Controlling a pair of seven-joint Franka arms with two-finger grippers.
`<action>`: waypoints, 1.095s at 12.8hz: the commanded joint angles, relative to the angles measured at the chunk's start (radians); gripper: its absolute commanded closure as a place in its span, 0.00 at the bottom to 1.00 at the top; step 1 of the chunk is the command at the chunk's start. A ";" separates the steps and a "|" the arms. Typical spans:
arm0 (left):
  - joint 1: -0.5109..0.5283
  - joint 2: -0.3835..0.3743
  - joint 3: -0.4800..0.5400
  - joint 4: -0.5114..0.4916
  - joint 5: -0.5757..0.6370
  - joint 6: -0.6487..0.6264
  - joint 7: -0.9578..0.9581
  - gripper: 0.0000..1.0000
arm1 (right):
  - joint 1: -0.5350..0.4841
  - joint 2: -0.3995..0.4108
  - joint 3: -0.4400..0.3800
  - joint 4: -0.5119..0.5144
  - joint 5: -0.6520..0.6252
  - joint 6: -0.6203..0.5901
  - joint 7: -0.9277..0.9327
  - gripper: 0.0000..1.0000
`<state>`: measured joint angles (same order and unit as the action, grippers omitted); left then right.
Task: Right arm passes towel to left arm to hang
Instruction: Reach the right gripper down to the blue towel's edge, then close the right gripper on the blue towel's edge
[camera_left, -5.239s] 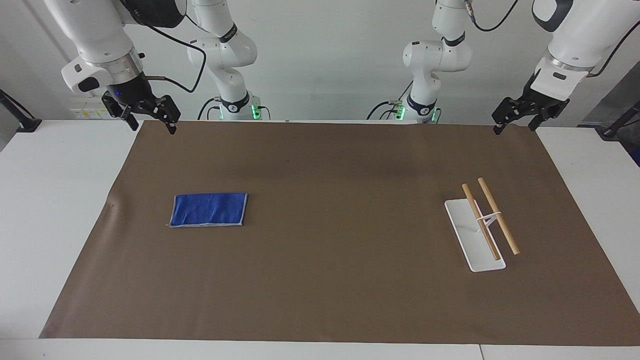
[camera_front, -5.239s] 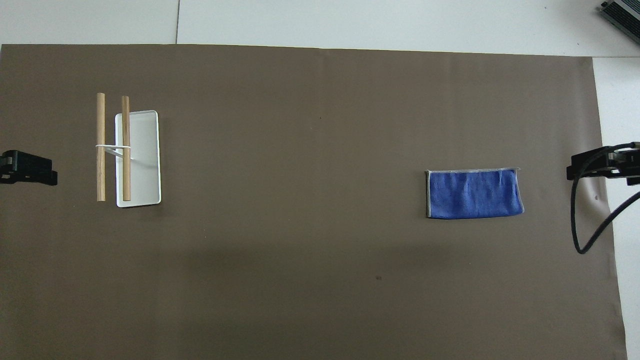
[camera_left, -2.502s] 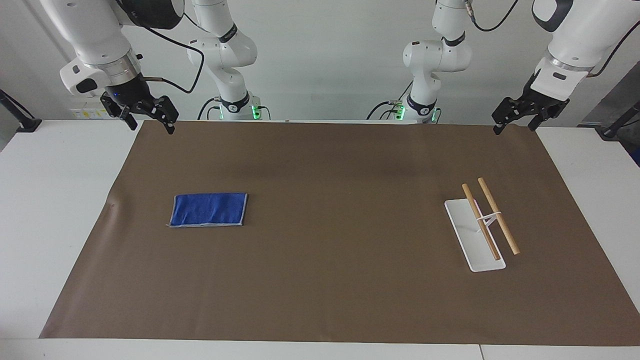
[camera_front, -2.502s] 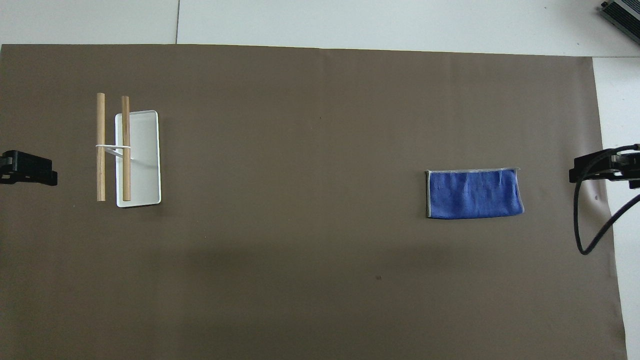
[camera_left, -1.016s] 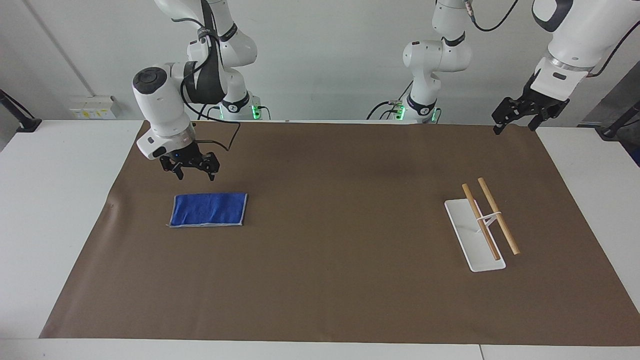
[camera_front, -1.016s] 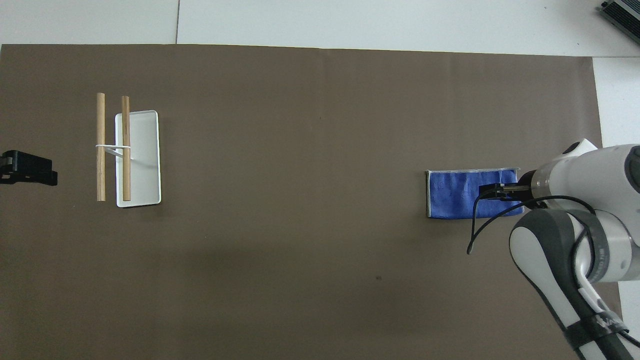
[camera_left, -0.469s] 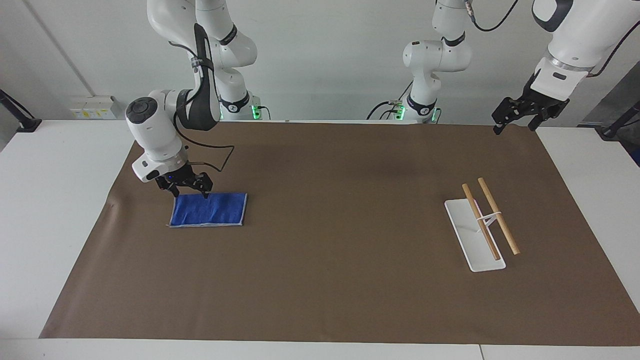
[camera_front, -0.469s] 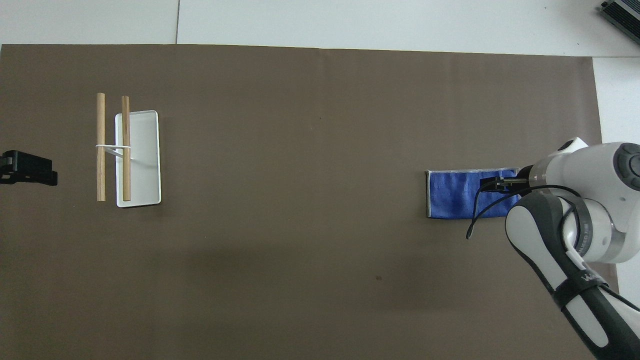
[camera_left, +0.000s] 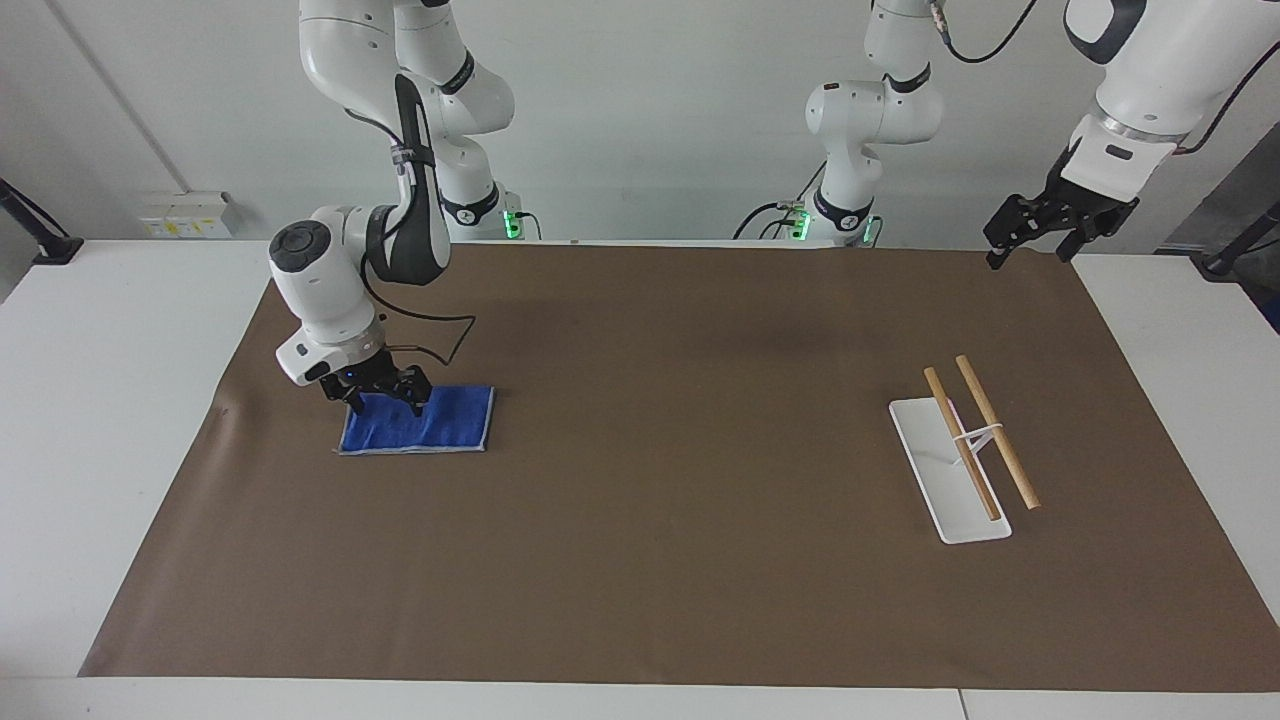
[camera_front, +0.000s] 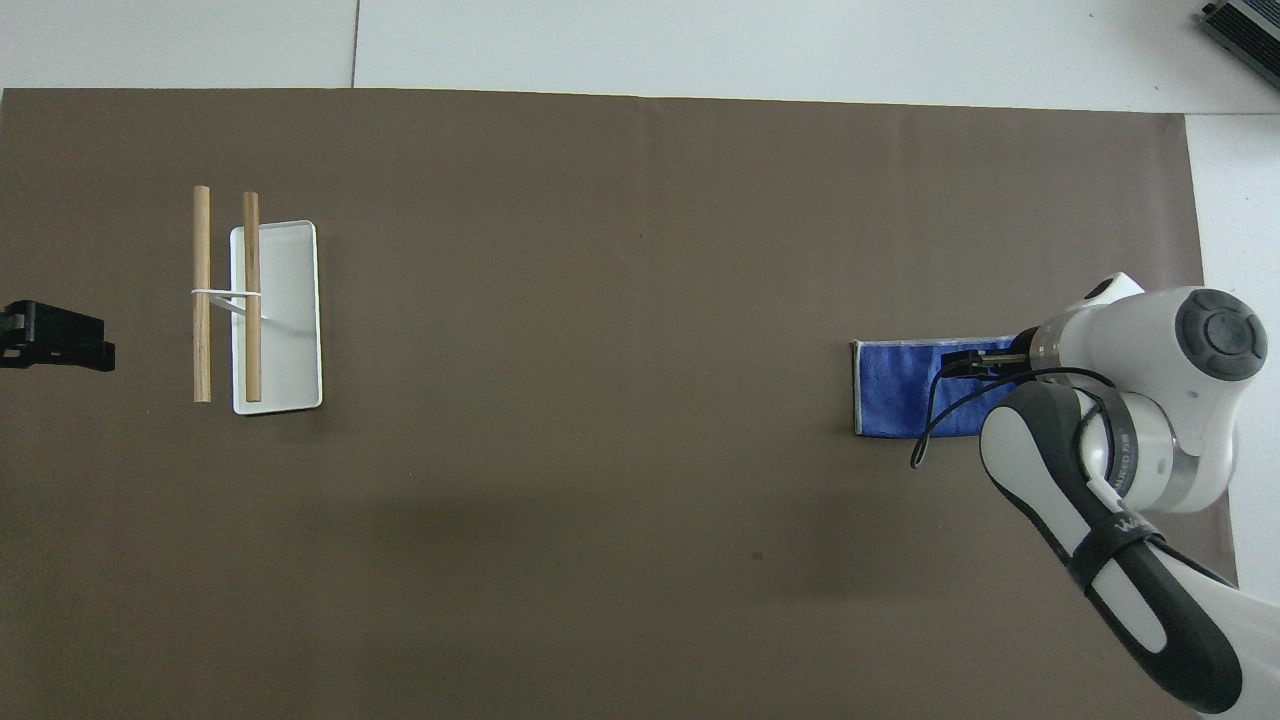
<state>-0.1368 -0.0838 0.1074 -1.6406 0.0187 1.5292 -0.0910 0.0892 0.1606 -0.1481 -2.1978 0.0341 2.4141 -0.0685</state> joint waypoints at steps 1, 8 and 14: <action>0.003 -0.016 0.000 -0.013 0.006 -0.012 -0.009 0.00 | -0.008 0.005 0.004 -0.042 0.023 0.052 -0.054 0.00; 0.003 -0.016 0.000 -0.013 0.006 -0.012 -0.009 0.00 | -0.009 0.016 0.004 -0.079 0.023 0.099 -0.097 0.14; 0.003 -0.016 0.000 -0.013 0.006 -0.012 -0.009 0.00 | -0.011 0.017 0.004 -0.076 0.026 0.092 -0.096 0.95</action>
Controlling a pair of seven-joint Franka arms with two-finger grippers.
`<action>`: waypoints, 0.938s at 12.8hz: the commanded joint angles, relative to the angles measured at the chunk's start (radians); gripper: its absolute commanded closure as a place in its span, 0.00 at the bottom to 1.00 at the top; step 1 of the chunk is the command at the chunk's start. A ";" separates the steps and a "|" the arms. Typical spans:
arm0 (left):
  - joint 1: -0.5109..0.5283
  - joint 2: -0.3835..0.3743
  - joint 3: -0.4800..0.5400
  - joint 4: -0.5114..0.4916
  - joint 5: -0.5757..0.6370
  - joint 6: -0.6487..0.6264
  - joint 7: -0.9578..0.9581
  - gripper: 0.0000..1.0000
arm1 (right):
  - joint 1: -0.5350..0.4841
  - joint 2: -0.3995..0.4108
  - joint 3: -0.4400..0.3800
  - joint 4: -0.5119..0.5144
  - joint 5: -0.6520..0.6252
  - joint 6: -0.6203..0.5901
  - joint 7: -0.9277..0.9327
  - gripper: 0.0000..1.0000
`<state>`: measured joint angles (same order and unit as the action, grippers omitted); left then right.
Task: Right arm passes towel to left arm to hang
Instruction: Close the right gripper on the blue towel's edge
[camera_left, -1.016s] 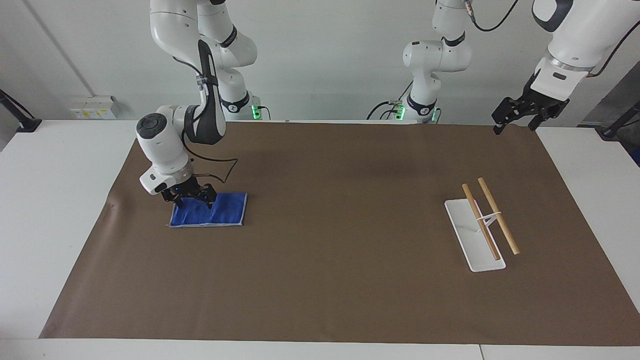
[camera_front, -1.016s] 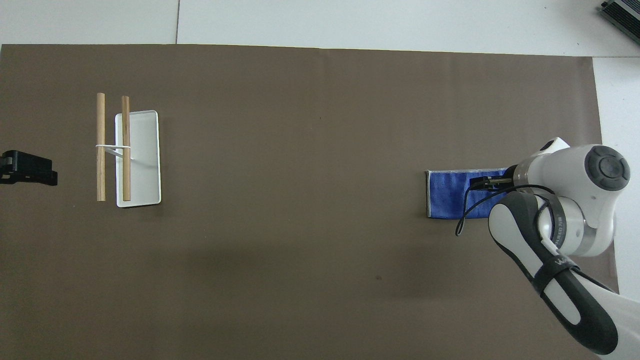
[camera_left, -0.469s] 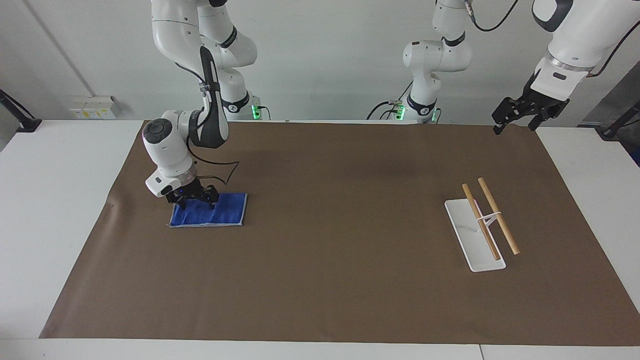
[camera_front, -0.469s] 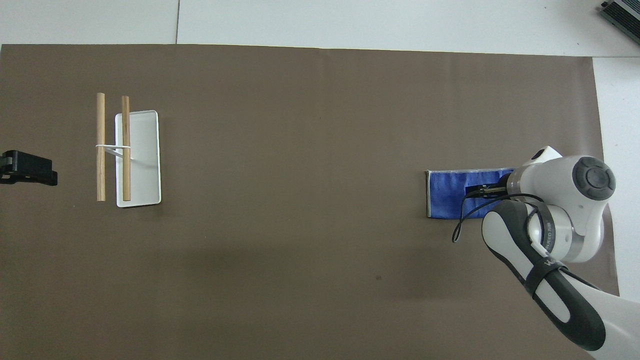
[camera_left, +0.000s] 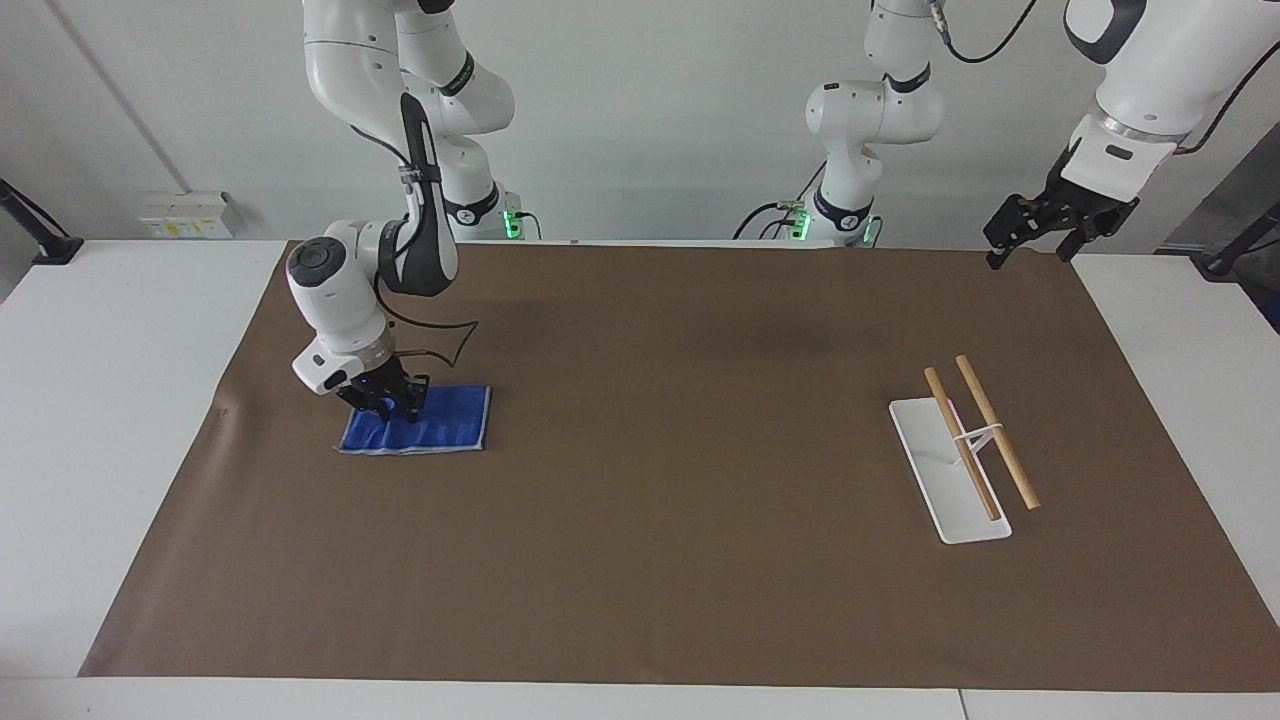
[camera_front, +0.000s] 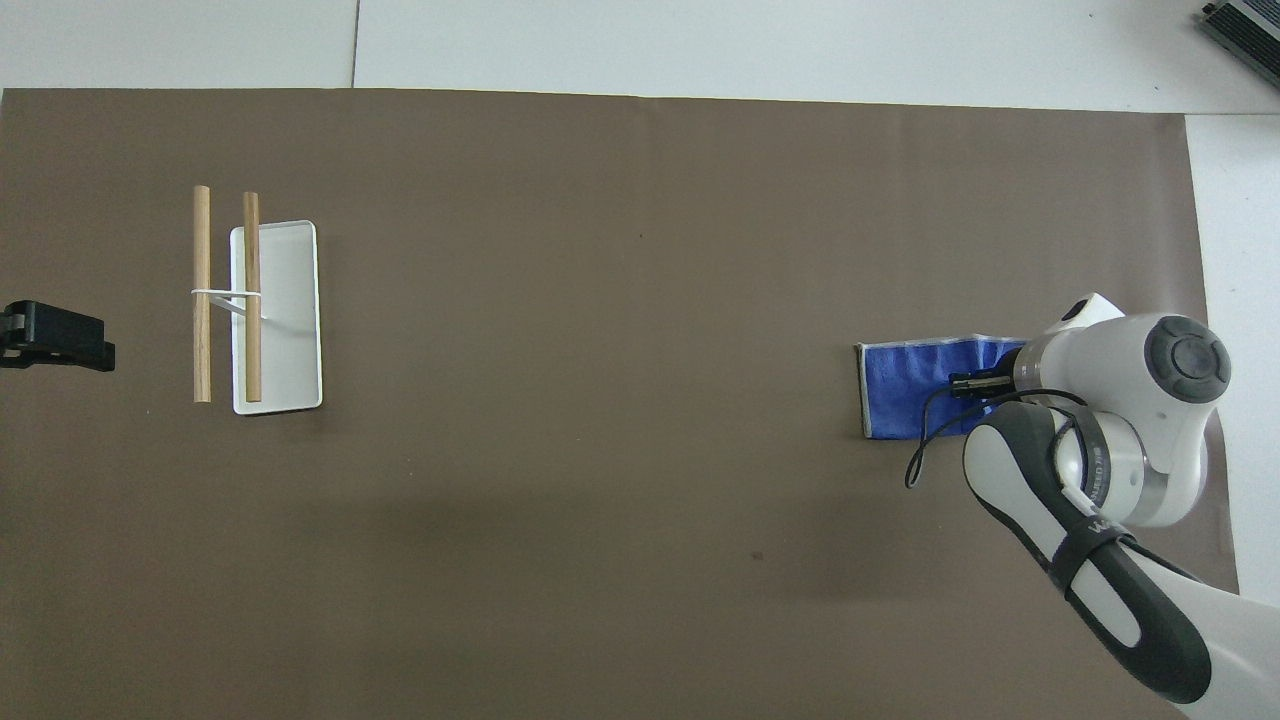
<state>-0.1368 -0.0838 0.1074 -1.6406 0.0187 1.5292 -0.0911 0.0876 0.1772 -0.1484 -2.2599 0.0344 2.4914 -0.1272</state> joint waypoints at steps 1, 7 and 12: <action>0.003 -0.016 0.000 -0.013 0.006 -0.012 -0.009 0.00 | -0.006 0.001 0.004 -0.009 0.057 0.008 -0.034 1.00; 0.003 -0.016 0.000 -0.013 0.006 -0.012 -0.009 0.00 | 0.014 -0.033 0.006 0.106 0.137 -0.144 0.018 1.00; 0.003 -0.016 0.000 -0.013 0.006 -0.012 -0.009 0.00 | 0.020 -0.080 0.039 0.250 0.180 -0.360 0.150 1.00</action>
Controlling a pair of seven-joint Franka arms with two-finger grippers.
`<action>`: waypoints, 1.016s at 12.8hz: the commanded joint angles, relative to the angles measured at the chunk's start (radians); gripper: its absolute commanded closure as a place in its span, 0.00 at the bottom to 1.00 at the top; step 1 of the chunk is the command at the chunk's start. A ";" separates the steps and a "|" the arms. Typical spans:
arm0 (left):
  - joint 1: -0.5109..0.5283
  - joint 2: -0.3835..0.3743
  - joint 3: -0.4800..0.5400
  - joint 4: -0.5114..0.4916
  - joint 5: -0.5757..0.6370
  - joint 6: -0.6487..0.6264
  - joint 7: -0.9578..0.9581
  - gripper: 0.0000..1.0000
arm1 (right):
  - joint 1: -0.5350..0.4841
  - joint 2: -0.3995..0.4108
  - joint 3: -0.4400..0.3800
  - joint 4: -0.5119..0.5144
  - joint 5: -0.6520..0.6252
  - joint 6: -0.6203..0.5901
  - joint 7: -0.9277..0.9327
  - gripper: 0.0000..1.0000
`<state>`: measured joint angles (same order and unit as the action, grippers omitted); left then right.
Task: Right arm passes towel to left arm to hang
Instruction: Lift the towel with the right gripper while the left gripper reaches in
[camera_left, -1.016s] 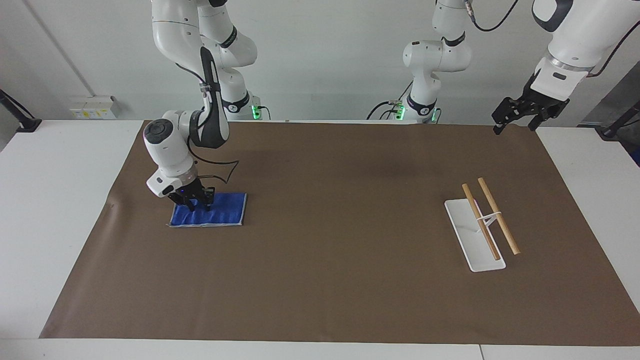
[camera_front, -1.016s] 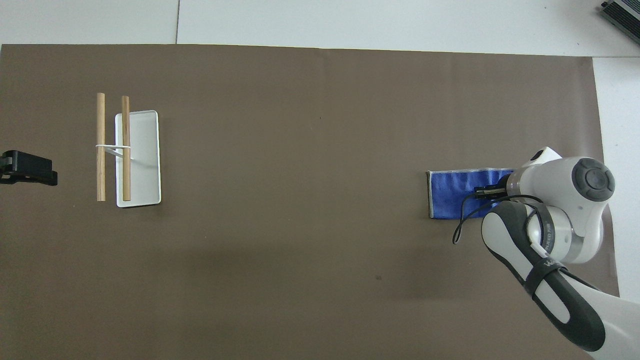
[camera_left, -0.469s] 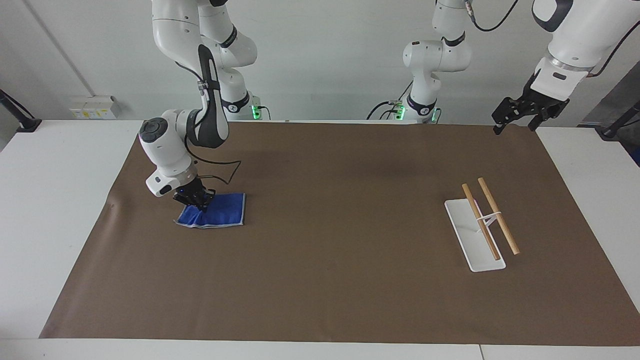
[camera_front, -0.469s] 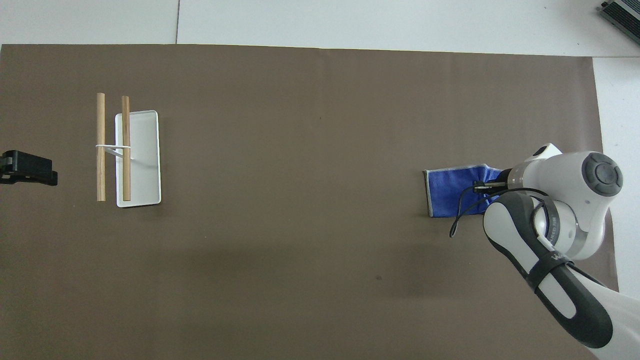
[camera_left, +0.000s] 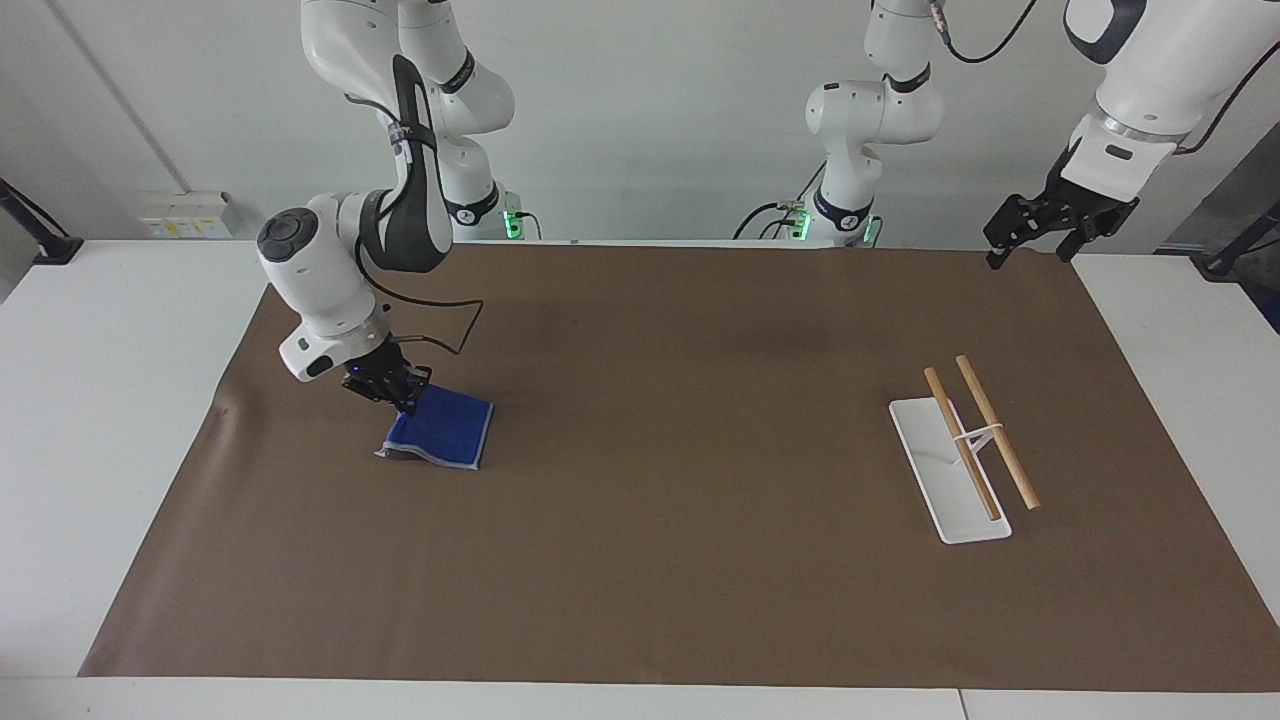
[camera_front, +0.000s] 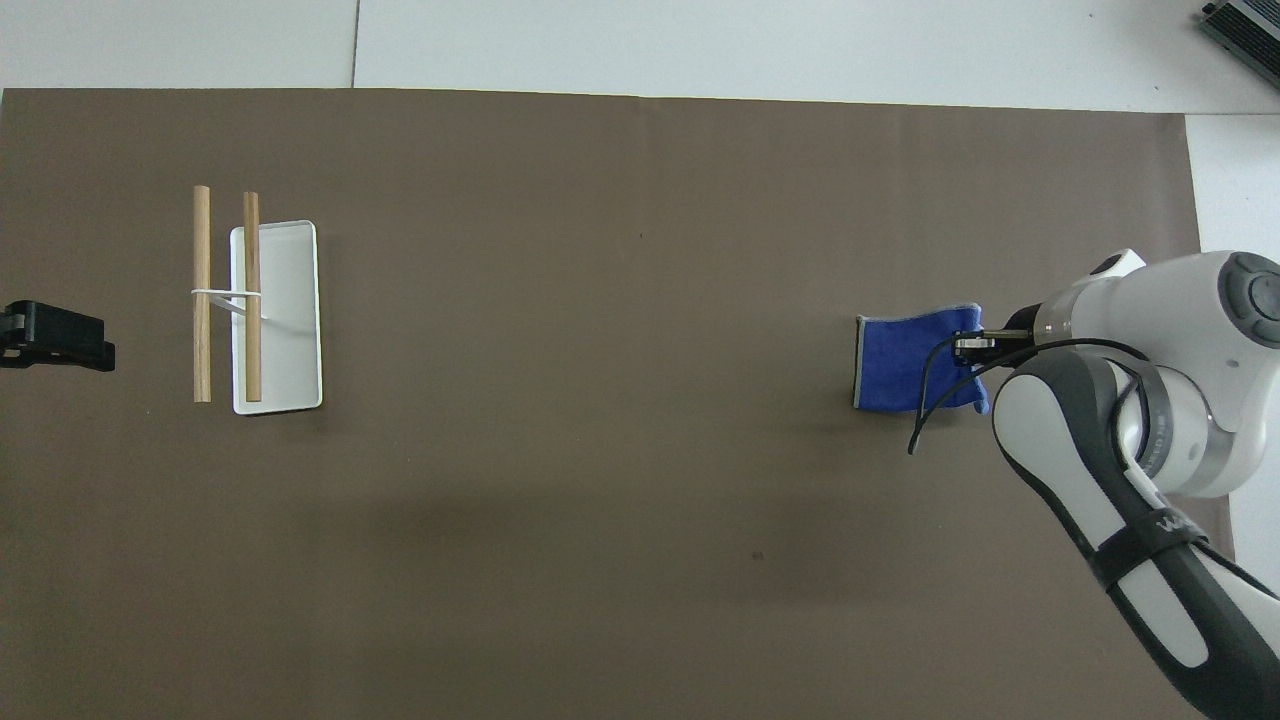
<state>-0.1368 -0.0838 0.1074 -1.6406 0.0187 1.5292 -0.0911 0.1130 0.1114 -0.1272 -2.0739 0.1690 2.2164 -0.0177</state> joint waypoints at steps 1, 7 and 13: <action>0.003 -0.016 0.000 -0.013 0.006 -0.012 -0.009 0.00 | -0.006 -0.016 0.020 0.102 0.081 -0.137 0.060 1.00; 0.003 -0.016 0.000 -0.013 0.006 -0.012 -0.009 0.00 | -0.006 -0.061 0.035 0.189 0.364 -0.265 0.227 1.00; -0.035 -0.031 -0.015 -0.030 0.004 -0.049 -0.013 0.00 | -0.006 -0.062 0.132 0.195 0.792 -0.187 0.548 1.00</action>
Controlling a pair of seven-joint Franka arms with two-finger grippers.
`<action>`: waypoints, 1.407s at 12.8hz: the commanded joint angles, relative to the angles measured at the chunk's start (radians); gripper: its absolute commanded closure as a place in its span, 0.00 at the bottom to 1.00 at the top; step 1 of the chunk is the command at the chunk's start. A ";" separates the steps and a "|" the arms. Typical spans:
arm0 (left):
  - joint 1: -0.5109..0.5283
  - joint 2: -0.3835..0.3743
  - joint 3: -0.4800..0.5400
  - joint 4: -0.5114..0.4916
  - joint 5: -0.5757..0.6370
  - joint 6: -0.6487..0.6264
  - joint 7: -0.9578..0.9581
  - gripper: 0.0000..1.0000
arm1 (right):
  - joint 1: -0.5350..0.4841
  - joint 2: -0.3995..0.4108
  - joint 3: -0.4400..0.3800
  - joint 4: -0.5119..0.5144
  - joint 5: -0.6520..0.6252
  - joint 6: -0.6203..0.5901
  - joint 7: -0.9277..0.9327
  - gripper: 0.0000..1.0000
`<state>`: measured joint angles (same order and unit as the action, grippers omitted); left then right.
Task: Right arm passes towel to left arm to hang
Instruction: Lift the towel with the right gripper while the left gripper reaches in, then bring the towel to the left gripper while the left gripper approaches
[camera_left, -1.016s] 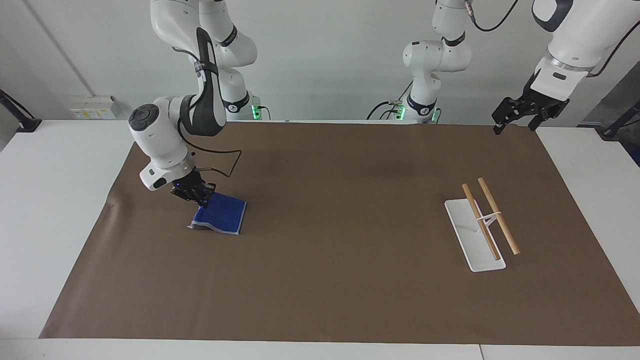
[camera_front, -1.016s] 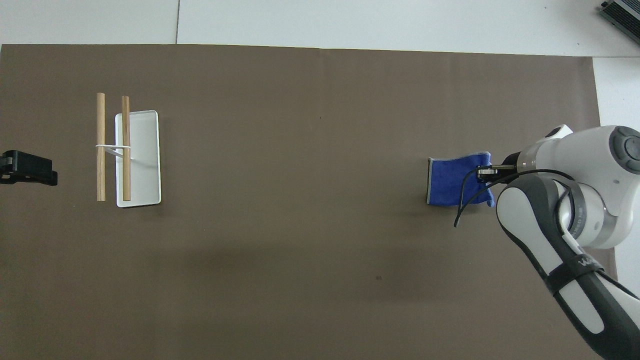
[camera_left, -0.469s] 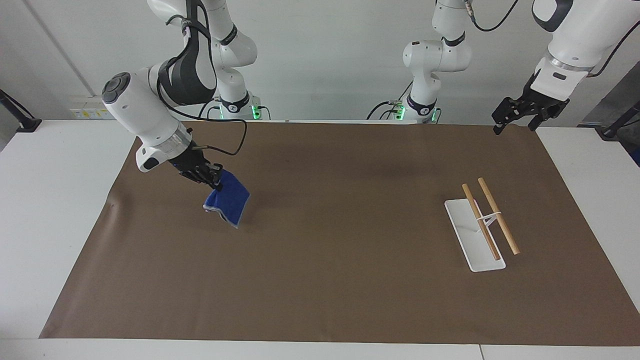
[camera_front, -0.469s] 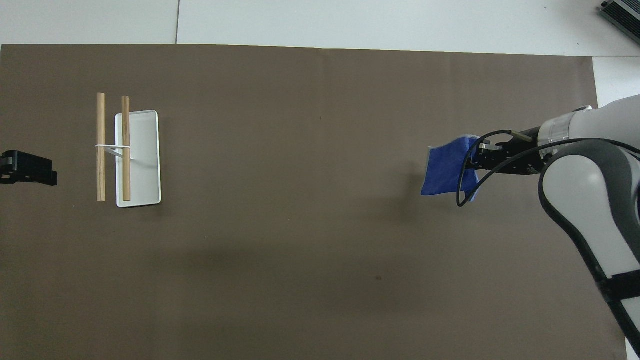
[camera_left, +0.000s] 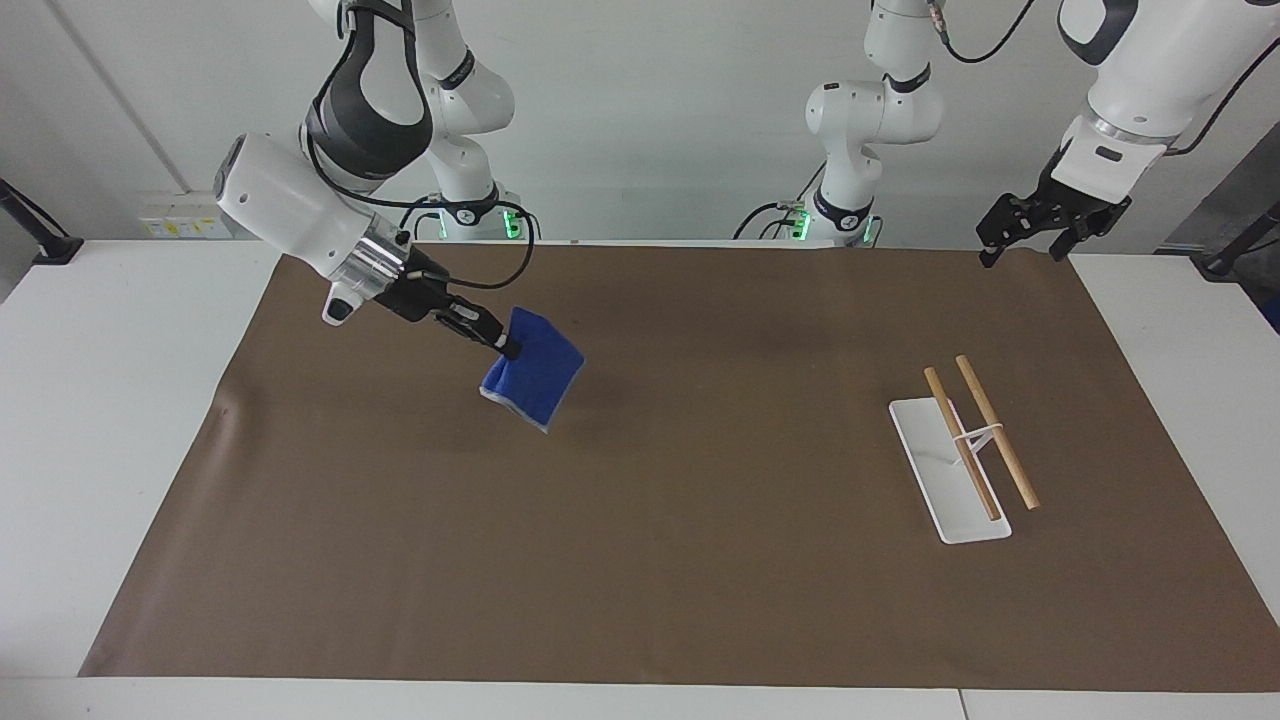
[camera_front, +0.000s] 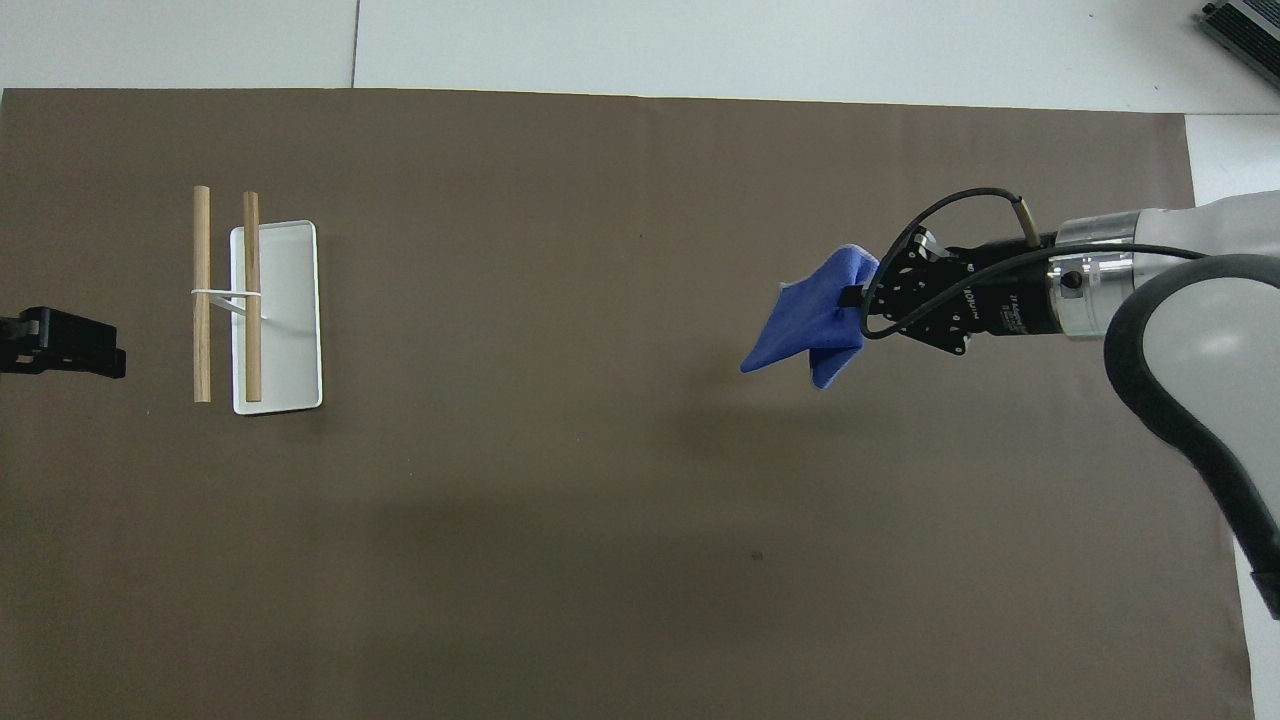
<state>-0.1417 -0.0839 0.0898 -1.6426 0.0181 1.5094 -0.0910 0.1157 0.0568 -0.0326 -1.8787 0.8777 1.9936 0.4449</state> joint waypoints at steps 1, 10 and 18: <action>-0.035 -0.036 0.005 -0.025 0.006 -0.082 -0.012 0.00 | -0.008 -0.008 0.058 0.000 0.131 0.075 0.137 1.00; -0.049 -0.158 -0.151 -0.322 -0.351 0.458 -0.836 0.00 | 0.231 0.021 0.138 -0.014 0.333 0.531 0.451 1.00; -0.052 -0.082 -0.376 -0.473 -0.386 1.075 -1.466 0.00 | 0.277 0.034 0.138 -0.014 0.432 0.579 0.456 1.00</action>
<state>-0.1819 -0.2022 -0.2618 -2.0788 -0.3500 2.4775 -1.4987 0.3832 0.0919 0.1037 -1.8878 1.2757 2.5617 0.8967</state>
